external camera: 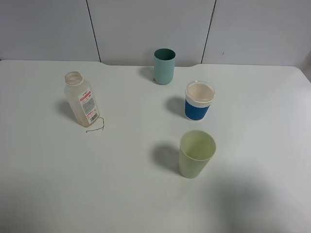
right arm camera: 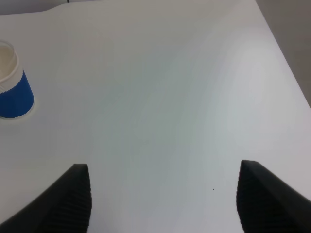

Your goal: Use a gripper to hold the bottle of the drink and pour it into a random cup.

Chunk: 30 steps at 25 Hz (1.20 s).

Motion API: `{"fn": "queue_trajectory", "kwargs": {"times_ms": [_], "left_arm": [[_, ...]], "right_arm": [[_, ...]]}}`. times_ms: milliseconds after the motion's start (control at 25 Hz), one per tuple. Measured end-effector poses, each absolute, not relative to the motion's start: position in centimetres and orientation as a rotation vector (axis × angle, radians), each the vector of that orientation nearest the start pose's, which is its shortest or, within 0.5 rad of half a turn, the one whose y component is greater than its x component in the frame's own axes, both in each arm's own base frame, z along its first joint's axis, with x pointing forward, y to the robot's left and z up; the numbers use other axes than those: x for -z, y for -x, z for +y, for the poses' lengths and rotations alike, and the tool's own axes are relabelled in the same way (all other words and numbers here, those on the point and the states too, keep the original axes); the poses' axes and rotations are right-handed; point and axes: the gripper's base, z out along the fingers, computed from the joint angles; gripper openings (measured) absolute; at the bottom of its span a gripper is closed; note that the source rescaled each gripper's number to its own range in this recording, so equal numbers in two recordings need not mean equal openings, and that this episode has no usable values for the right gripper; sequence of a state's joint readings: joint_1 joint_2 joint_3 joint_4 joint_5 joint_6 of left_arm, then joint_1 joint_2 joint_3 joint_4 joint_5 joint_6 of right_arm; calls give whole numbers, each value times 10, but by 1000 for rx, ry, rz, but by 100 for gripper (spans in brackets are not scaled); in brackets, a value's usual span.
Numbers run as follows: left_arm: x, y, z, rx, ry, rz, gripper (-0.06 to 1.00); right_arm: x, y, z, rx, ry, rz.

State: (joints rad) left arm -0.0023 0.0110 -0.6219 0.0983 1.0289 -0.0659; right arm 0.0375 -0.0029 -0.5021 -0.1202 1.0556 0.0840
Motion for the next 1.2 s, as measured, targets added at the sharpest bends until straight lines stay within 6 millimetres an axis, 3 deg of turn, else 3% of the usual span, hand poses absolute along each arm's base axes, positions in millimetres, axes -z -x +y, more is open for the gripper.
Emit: {"fn": "queue_trajectory", "kwargs": {"times_ms": [440, 1200], "left_arm": [[-279, 7, 3, -8, 64, 2038, 100], [-279, 6, 3, 4, 64, 2033, 100]], "right_arm": [[-279, 5, -10, 67, -53, 2028], [-279, 5, -10, 67, -53, 2028]]}}
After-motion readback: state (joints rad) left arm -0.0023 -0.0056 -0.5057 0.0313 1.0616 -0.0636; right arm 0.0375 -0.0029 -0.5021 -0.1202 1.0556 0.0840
